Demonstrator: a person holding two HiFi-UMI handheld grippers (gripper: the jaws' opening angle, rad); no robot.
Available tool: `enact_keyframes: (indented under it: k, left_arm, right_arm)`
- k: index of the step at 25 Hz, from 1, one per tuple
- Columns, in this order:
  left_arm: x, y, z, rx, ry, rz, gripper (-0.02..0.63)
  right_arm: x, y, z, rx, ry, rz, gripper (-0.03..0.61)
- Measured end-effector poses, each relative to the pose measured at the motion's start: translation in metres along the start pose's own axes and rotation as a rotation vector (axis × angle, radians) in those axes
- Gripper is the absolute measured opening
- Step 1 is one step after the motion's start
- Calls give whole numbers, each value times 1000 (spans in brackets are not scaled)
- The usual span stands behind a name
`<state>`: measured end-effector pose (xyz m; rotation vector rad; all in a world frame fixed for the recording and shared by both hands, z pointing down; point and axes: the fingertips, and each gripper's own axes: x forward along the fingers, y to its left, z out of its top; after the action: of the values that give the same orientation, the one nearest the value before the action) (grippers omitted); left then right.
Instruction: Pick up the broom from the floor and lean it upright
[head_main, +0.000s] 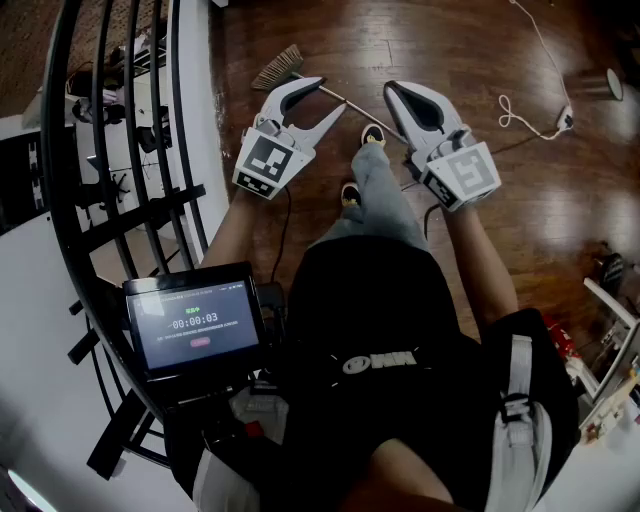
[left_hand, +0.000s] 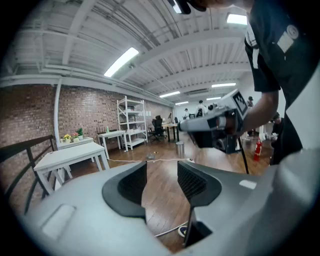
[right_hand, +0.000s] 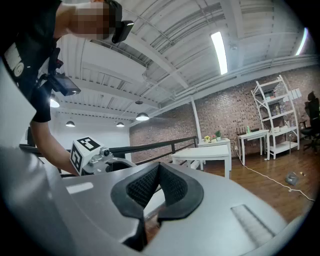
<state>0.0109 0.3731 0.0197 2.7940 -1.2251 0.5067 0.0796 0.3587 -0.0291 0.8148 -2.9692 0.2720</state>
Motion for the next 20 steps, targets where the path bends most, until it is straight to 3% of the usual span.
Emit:
enact_keyframes:
  k: [5, 7, 10, 15, 20]
  left_arm:
    - [92, 44, -57, 228, 260, -106, 291]
    - [133, 64, -93, 272, 379, -172, 322]
    - [165, 87, -142, 292, 483, -238, 325]
    - [163, 103, -196, 307, 602, -260, 337]
    - [211, 121, -301, 288, 737, -345, 343]
  right_arm:
    - [35, -102, -19, 60, 16, -11, 5]
    - [53, -150, -34, 110, 28, -36, 5]
    - [77, -196, -53, 138, 42, -69, 5]
    - [92, -201, -53, 109, 60, -64, 5]
    - [138, -244, -119, 140, 131, -36, 5]
